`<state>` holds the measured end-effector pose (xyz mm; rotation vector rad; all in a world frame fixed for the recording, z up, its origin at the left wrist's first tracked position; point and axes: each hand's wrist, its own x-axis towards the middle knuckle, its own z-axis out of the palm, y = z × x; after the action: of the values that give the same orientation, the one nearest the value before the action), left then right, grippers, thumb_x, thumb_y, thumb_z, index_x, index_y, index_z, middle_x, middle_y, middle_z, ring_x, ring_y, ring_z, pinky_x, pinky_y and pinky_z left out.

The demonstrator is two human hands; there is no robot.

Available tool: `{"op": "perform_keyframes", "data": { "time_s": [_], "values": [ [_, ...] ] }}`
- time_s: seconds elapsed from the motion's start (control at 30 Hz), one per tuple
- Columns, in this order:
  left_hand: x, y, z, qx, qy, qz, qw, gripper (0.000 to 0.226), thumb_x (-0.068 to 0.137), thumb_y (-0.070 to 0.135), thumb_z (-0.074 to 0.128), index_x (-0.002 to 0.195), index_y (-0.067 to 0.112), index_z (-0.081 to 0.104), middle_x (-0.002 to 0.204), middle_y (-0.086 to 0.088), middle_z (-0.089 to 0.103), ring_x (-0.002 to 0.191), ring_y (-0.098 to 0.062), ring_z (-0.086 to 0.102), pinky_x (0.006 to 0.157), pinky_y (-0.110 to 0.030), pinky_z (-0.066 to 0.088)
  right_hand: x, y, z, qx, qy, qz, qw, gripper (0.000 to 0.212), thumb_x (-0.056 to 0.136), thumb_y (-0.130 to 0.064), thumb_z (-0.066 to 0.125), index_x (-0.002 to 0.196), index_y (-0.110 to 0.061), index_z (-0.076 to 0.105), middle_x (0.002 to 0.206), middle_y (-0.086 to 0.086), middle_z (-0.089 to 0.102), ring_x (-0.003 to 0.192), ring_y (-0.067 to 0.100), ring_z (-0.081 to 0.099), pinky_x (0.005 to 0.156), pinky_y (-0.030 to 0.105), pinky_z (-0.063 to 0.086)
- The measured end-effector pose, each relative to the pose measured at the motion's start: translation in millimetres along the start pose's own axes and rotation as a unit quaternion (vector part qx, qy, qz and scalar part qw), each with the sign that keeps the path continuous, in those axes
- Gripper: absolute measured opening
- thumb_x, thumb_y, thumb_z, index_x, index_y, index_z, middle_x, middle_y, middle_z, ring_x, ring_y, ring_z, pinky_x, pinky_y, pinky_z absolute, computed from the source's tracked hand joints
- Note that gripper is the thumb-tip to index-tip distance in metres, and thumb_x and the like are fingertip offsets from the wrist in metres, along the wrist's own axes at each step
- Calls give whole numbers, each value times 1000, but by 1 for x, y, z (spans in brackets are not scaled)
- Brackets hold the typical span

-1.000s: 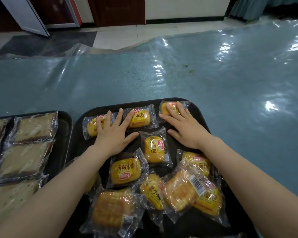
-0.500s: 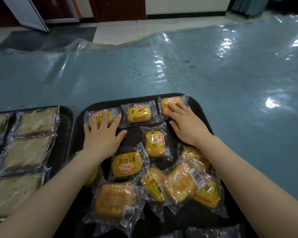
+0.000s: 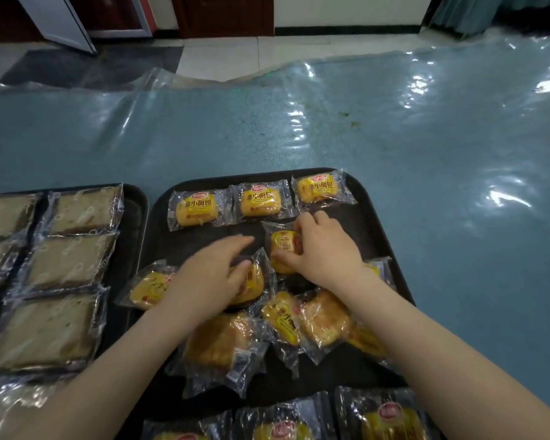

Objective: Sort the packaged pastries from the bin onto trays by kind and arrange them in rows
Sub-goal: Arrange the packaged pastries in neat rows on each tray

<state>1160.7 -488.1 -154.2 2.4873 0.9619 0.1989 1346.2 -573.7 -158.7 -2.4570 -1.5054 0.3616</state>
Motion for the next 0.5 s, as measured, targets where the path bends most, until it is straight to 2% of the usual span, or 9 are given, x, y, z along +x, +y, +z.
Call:
{"op": "perform_keyframes", "data": {
  "time_s": [0.07,0.17,0.27,0.37,0.43,0.5],
  "values": [
    [-9,11,6,27,-66,-7,997,55,91,44,49,142,40,29,150,12,33,133,-7,34,107,-35,31,-5,-6,5,14,-21,12,1000,67,77,-57,68,126,-19,43,120,4,49,109,24,50,84,37,50],
    [-13,14,13,69,-153,-9,986,75,91,50,49,148,39,2,157,12,5,142,-12,14,112,-35,19,-8,-6,-2,48,-13,2,999,52,81,-30,72,125,-23,45,121,1,54,110,25,52,86,38,48],
    [-11,9,15,70,-185,-15,980,77,92,47,47,147,40,-7,158,7,-5,145,-19,1,115,-40,10,-10,7,-11,-13,37,11,999,52,81,-8,65,128,-26,49,137,-1,51,126,26,44,101,46,36],
    [-1,7,18,70,-175,-26,982,72,95,42,45,148,38,-3,158,3,-4,145,-26,1,115,-43,8,-11,24,-15,-48,39,37,997,61,82,-7,68,137,-26,47,154,-1,33,143,25,25,114,48,22],
    [7,9,23,82,-157,-19,984,71,95,41,44,148,36,-3,159,1,-3,144,-28,2,115,-44,8,-12,29,-14,-51,62,35,996,55,85,-11,65,136,-23,48,153,1,35,142,26,27,112,45,27],
    [16,11,30,92,-127,-10,988,72,95,41,45,149,33,-3,159,-1,-1,144,-29,3,115,-44,8,-11,26,-11,-40,87,29,995,49,92,-28,58,139,-19,46,150,3,40,137,27,34,109,42,33]
  ]
}}
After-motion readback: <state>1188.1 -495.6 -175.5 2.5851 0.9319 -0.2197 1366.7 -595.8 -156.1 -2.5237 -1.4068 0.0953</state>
